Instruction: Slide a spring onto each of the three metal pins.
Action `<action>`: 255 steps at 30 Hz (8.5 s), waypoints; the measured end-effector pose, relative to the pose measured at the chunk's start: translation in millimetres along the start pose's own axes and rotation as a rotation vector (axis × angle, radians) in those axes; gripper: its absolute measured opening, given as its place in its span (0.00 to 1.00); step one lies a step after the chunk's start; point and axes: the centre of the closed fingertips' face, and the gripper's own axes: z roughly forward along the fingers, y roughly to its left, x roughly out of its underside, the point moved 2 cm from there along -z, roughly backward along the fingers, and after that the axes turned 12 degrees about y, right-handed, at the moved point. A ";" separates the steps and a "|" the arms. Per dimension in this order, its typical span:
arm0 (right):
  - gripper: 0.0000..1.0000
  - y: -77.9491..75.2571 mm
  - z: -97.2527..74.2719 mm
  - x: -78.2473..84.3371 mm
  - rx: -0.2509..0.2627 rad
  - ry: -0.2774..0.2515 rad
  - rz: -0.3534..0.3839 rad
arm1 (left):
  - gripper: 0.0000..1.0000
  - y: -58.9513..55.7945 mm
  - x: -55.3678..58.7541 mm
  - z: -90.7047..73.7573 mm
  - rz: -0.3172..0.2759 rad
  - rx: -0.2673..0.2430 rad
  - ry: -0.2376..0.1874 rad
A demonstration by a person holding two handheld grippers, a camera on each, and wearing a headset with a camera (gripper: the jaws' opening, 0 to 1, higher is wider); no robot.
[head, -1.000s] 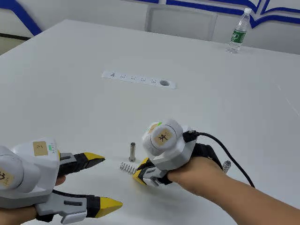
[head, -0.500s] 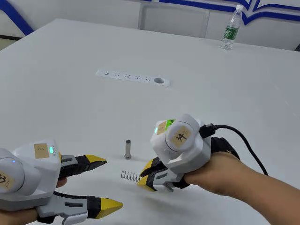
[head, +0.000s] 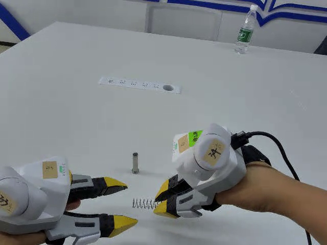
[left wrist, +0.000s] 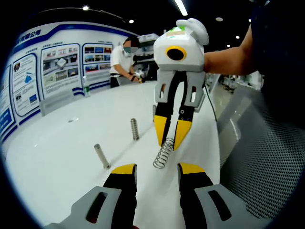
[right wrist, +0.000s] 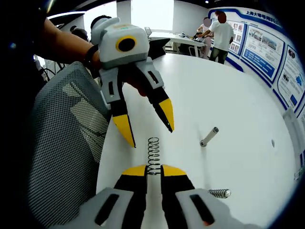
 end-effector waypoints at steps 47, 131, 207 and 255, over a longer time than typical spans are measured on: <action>0.12 11.3 -2.4 -1.6 -0.046 -0.027 -0.067 | 0.10 -22.8 -18.1 1.7 0.064 0.106 -0.059; 0.12 -91.7 -25.2 -61.4 0.101 0.008 -0.050 | 0.72 19.5 16.9 -9.5 -0.123 -0.081 0.004; 0.14 -107.1 56.4 -38.8 0.026 0.148 0.046 | 0.74 25.6 29.0 -14.7 -0.175 -0.090 0.012; 0.28 -53.3 -17.3 12.6 0.136 -0.070 0.214 | 0.78 26.3 14.9 -10.3 -0.166 -0.096 0.003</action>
